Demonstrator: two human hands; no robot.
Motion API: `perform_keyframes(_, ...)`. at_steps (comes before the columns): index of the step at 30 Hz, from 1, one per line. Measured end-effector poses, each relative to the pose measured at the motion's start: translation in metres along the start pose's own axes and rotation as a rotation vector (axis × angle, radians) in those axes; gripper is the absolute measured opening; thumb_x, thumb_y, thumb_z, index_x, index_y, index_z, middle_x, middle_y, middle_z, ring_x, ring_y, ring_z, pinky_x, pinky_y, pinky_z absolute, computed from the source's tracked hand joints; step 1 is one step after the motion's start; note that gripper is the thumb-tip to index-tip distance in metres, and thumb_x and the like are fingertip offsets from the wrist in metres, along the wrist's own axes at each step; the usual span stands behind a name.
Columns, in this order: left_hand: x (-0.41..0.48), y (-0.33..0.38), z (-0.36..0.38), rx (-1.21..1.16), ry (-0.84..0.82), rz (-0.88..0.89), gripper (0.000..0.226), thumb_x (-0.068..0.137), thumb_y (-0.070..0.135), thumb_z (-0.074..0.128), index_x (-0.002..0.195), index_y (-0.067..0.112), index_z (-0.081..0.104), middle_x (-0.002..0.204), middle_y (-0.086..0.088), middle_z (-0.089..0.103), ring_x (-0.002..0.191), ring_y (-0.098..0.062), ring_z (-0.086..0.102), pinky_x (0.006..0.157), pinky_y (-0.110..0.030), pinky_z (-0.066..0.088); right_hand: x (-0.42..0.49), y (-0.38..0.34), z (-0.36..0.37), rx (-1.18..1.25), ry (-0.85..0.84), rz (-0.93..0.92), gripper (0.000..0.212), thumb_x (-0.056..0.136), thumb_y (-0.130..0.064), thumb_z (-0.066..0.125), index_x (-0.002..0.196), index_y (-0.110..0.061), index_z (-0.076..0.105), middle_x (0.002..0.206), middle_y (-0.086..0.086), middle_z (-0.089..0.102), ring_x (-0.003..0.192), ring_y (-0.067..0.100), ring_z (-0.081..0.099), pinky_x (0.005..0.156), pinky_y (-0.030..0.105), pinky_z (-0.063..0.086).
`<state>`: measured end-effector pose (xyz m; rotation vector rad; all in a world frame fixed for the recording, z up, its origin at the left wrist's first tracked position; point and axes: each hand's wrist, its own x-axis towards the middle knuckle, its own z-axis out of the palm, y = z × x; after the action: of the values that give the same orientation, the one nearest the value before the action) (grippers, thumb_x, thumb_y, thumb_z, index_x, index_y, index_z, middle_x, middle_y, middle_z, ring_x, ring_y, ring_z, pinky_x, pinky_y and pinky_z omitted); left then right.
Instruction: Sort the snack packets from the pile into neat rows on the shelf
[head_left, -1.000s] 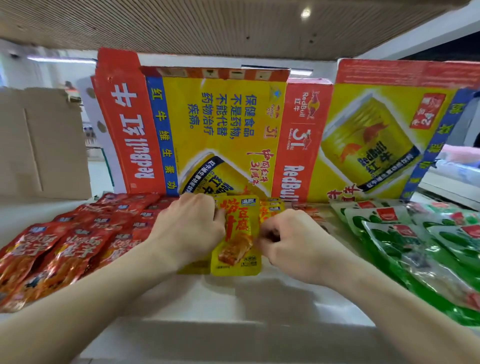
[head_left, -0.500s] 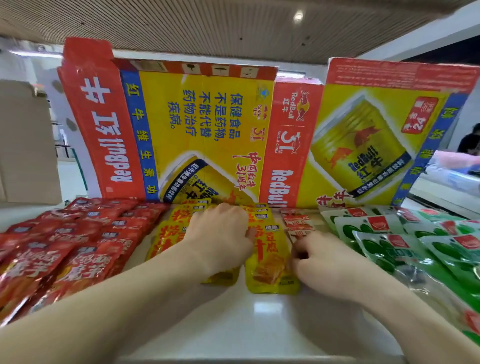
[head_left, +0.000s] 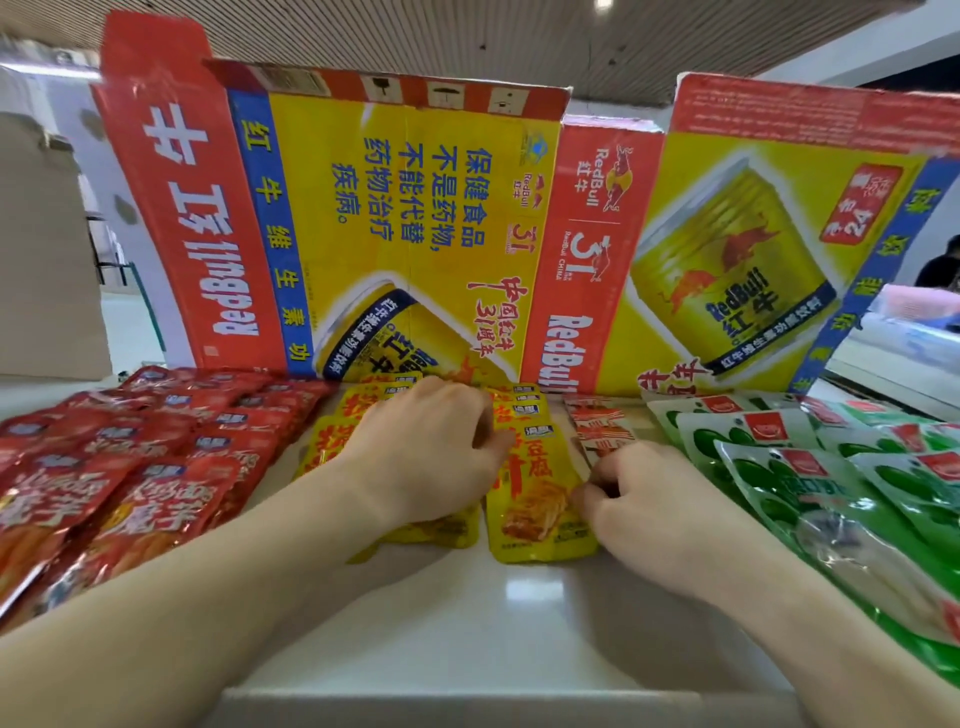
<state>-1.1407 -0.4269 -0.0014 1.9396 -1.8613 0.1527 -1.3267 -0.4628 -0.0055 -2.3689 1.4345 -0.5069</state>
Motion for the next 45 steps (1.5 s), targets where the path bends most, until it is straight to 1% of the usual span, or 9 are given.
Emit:
perform_keyframes(5, -0.01, -0.013, -0.03, -0.109, 0.099, -0.111, 0.025, 0.095, 0.05, 0.05, 0.088, 0.027, 0.058, 0.093, 0.008, 0.059, 0.08, -0.014, 0.057, 0.073, -0.035, 0.046, -0.006, 0.001, 0.0, 0.009, -0.003, -0.007, 0.041, 0.093, -0.021, 0.054, 0.053, -0.012, 0.047, 0.052, -0.004, 0.048, 0.041, 0.006, 0.04, 0.04, 0.018, 0.029)
perform_keyframes(9, -0.045, -0.012, -0.044, 0.079, -0.043, -0.067, 0.029, 0.096, 0.054, 0.044, 0.112, 0.033, 0.054, 0.121, 0.014, 0.052, 0.113, -0.013, 0.052, 0.097, -0.035, 0.043, -0.004, -0.002, -0.003, -0.019, 0.139, -0.032, 0.038, 0.095, -0.035, 0.053, 0.066, -0.013, 0.06, 0.063, -0.003, 0.06, 0.052, 0.011, 0.053, 0.043, 0.022, 0.032)
perform_keyframes(13, -0.075, -0.003, -0.034, 0.248, -0.261, 0.047, 0.051, 0.096, 0.062, 0.032, 0.144, 0.046, 0.031, 0.159, 0.023, 0.012, 0.147, -0.016, 0.016, 0.119, -0.039, 0.02, -0.002, -0.019, -0.008, 0.033, 0.196, -0.06, 0.017, 0.094, -0.044, 0.055, 0.092, -0.028, 0.062, 0.09, -0.009, 0.062, 0.082, 0.011, 0.058, 0.064, 0.023, 0.04)
perform_keyframes(18, -0.084, -0.008, -0.027, 0.255, -0.307, 0.105, 0.049, 0.099, 0.059, 0.025, 0.147, 0.047, 0.025, 0.16, 0.025, 0.012, 0.149, -0.014, 0.005, 0.12, -0.048, 0.007, -0.01, -0.031, 0.004, -0.092, 0.116, 0.007, 0.037, 0.089, -0.051, 0.06, 0.12, -0.031, 0.057, 0.113, -0.002, 0.064, 0.103, 0.019, 0.06, 0.091, 0.035, 0.051)
perform_keyframes(29, -0.087, -0.013, -0.025, 0.163, -0.222, 0.098, 0.061, 0.091, 0.065, 0.014, 0.148, 0.044, 0.025, 0.158, 0.025, 0.017, 0.147, -0.004, 0.011, 0.121, -0.04, 0.006, -0.015, -0.031, 0.01, -0.062, 0.179, 0.021, 0.033, 0.092, -0.047, 0.059, 0.12, -0.03, 0.056, 0.111, -0.006, 0.06, 0.093, 0.013, 0.054, 0.079, 0.024, 0.042)
perform_keyframes(32, -0.09, -0.022, -0.032, 0.194, -0.135, 0.019, 0.074, 0.084, 0.071, 0.006, 0.15, 0.043, 0.022, 0.161, 0.023, 0.01, 0.148, -0.007, 0.011, 0.12, -0.033, 0.011, -0.017, -0.03, 0.009, -0.037, 0.19, 0.017, 0.039, 0.092, -0.047, 0.058, 0.127, -0.031, 0.052, 0.124, -0.005, 0.058, 0.106, 0.015, 0.053, 0.089, 0.029, 0.043)
perform_keyframes(35, -0.093, -0.029, -0.036, 0.2, -0.143, -0.062, 0.063, 0.096, 0.068, 0.022, 0.153, 0.041, 0.02, 0.163, 0.019, 0.007, 0.149, -0.012, 0.014, 0.121, -0.032, 0.014, -0.02, -0.032, 0.007, 0.007, 0.174, -0.019, 0.052, 0.093, -0.045, 0.058, 0.141, -0.035, 0.039, 0.138, -0.009, 0.049, 0.127, 0.016, 0.044, 0.105, 0.032, 0.036)
perform_keyframes(40, -0.092, -0.028, -0.03, 0.213, -0.13, -0.036, 0.059, 0.097, 0.065, 0.024, 0.151, 0.043, 0.024, 0.162, 0.018, 0.013, 0.148, -0.011, 0.017, 0.121, -0.033, 0.013, -0.025, -0.038, 0.013, 0.01, 0.092, -0.061, 0.061, 0.096, -0.049, 0.053, 0.15, -0.035, 0.027, 0.151, -0.01, 0.038, 0.137, 0.016, 0.036, 0.11, 0.033, 0.031)
perform_keyframes(45, -0.089, -0.033, -0.023, 0.183, -0.099, -0.002, 0.068, 0.087, 0.069, 0.01, 0.143, 0.043, 0.04, 0.157, 0.021, 0.026, 0.143, -0.011, 0.027, 0.119, -0.033, 0.021, -0.025, -0.035, 0.014, 0.035, 0.035, -0.086, 0.057, 0.096, -0.05, 0.052, 0.147, -0.032, 0.035, 0.149, -0.01, 0.041, 0.135, 0.012, 0.038, 0.106, 0.027, 0.032)
